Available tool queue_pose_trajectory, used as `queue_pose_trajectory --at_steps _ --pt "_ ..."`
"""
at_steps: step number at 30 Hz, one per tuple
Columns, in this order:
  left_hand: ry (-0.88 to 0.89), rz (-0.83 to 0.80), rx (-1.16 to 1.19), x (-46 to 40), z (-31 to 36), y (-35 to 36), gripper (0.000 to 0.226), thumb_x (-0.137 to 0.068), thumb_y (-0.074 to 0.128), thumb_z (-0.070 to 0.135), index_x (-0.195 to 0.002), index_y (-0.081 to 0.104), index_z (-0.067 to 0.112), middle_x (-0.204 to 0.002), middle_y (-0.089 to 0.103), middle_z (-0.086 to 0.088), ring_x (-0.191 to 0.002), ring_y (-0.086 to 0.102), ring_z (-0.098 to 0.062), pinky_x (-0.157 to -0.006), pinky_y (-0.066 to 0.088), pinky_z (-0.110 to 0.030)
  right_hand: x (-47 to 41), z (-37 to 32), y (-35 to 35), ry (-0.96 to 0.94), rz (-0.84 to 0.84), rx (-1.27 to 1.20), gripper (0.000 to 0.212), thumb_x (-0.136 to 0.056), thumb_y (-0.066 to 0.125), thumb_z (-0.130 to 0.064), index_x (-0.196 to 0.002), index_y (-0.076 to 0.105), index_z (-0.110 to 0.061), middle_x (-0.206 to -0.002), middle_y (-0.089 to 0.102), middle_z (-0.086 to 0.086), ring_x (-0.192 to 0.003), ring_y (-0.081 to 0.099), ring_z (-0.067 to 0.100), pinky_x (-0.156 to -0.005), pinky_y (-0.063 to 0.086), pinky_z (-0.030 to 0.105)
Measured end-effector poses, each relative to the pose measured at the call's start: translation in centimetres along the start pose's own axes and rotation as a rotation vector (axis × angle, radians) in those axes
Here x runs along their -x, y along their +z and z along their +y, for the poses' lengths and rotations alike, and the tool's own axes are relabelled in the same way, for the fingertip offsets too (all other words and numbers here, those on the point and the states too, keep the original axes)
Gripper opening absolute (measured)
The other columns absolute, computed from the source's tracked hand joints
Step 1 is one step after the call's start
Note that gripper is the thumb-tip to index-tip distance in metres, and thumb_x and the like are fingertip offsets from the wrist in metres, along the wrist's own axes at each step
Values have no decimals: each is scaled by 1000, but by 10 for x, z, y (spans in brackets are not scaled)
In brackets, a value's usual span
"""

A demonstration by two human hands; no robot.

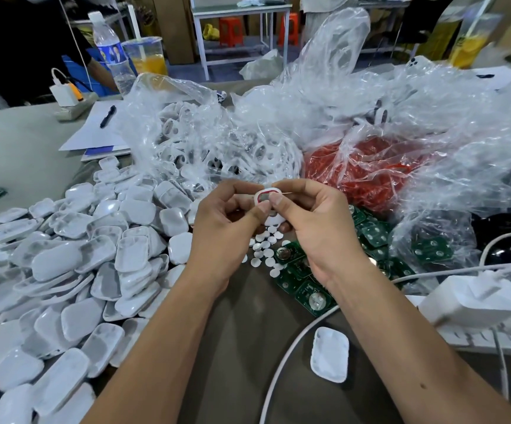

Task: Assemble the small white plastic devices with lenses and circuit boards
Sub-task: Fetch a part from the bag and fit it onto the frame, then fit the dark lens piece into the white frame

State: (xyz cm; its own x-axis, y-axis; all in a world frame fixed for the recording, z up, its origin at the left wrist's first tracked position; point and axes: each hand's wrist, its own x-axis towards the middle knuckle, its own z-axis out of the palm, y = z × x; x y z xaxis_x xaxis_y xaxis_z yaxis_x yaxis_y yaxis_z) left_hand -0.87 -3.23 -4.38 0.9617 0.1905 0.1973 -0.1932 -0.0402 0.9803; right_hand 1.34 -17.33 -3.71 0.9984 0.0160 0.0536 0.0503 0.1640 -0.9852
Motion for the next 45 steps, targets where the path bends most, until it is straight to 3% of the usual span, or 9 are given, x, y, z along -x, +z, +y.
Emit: queue_pose_trajectory --at_steps 5,9,14,20,26,31,36,39,45 --pt "7 27 -36 -1 2 -1 12 -90 76 5 -100 71 11 -75 62 -24 -65 65 -16 -64 52 -29 0 2 0 11 -14 72 11 -92 77 -8 -102 76 -11 -91 81 5 -72 69 6 -62 52 23" --pt "-15 32 5 -1 2 -1 15 -89 73 -2 -98 72 11 -66 61 -10 -63 63 -18 -60 51 -27 -1 3 0 14 -30 62 11 -92 76 -6 -102 77 -11 -93 80 7 -77 71 13 -63 53 25" --pt "-4 37 -5 -2 5 -1 19 -87 72 -7 -98 72 8 -72 62 -25 -60 64 -16 -58 50 -22 -2 3 0 -26 -11 80 10 -89 79 -3 -96 77 -9 -88 80 9 -75 73 20 -63 55 32" --pt "-16 60 -26 -4 3 -3 17 -86 74 4 -95 75 18 -69 64 -14 -64 66 -17 -64 50 -32 -1 1 1 -32 -37 122 6 -92 78 -11 -94 78 -17 -86 80 4 -71 76 21 -61 59 33" --pt "-28 192 39 -7 7 -10 22 -96 65 6 -94 77 25 -84 76 2 -70 65 -12 -64 52 -30 -4 2 -2 -68 58 367 10 -99 70 -23 -89 74 -23 -79 77 -3 -71 74 16 -71 64 47" --pt "-107 284 189 -10 12 -20 17 -103 58 8 -100 74 12 -88 73 -4 -69 69 -18 -57 57 -28 0 5 -1 -191 -86 758 9 -94 74 -19 -89 78 -25 -78 72 -17 -71 67 -6 -66 47 5" --pt "-128 263 269 -10 15 -24 17 -105 55 8 -102 71 11 -96 68 -10 -64 73 -27 -57 58 -26 6 4 6 -388 -287 1131 27 -94 75 -31 -120 76 -25 -112 67 -3 -109 60 18 -96 51 38" --pt "-118 236 269 -12 14 -26 16 -104 57 8 -108 72 12 -89 65 -4 -67 68 -26 -64 57 -25 9 5 8 -406 -375 1220 41 -93 75 -40 -132 70 -30 -119 56 0 -119 47 23 -101 46 40" --pt "-109 175 205 -8 14 -24 29 -94 66 -5 -118 72 10 -88 63 -4 -65 60 -18 -66 53 -25 11 7 11 -482 -465 1167 31 -89 80 -36 -118 77 -24 -112 57 2 -122 42 25 -100 45 43"
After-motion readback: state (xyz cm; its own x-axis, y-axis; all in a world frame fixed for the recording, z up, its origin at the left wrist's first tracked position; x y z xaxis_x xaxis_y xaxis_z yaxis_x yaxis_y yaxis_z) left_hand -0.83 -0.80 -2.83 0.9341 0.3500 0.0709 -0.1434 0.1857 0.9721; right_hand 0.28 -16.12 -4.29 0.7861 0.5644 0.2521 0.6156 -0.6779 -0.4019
